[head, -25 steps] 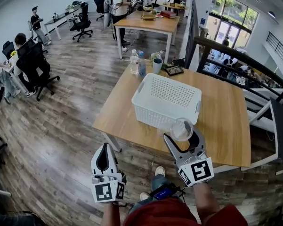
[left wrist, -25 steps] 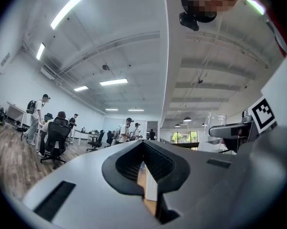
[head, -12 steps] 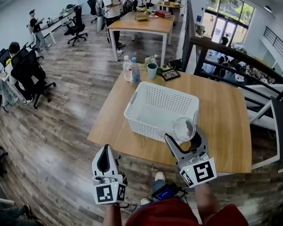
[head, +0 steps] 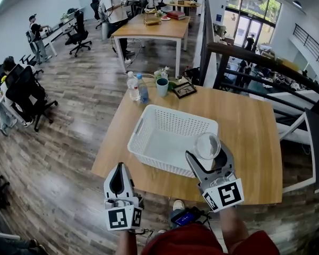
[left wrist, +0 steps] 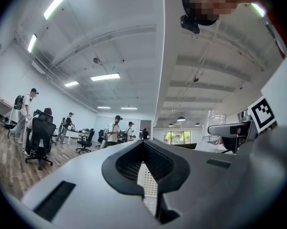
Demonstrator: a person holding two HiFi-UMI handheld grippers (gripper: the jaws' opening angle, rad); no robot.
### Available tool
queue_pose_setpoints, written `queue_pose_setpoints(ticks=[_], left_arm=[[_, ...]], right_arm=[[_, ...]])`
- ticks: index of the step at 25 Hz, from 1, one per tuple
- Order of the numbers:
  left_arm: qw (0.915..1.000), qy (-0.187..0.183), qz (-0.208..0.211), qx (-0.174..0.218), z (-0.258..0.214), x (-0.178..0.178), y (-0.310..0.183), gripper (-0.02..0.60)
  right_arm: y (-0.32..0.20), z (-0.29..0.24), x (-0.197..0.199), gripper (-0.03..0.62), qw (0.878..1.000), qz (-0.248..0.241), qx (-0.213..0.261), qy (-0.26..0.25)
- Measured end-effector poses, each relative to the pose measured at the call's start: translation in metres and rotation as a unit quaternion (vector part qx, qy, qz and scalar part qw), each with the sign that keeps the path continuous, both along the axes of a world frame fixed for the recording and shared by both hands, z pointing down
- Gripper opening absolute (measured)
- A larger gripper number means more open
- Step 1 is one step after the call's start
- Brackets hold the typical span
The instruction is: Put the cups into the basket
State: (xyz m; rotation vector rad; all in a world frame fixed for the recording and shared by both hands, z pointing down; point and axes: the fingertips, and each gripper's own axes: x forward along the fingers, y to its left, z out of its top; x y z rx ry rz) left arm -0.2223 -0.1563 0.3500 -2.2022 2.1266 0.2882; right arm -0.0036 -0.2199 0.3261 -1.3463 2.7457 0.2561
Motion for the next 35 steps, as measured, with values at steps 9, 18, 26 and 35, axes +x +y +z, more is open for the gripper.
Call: queue_pose_setpoints(ticks=[9, 18, 26, 35], left_arm=[[0.9998, -0.012, 0.014, -0.010, -0.005, 0.038, -0.056, 0.000], [0.9997, -0.014, 0.015, -0.016, -0.001, 0.043, -0.082, 0.000], [0.9988, -0.017, 0.044, -0.017, 0.005, 0.027, -0.099, 0.000], [0.9984, -0.005, 0.054, -0.013, 0.004, 0.005, -0.105, 0.000]], right_arm=[[-0.047, 0.002, 0.036, 0.328, 1.000, 0.009, -0.008, -0.013], [-0.073, 0.008, 0.038, 0.328, 1.000, 0.002, -0.015, -0.014], [-0.081, 0.013, 0.015, 0.328, 1.000, 0.021, -0.020, 0.001], [-0.085, 0.015, -0.011, 0.328, 0.999, 0.025, -0.022, 0.017]])
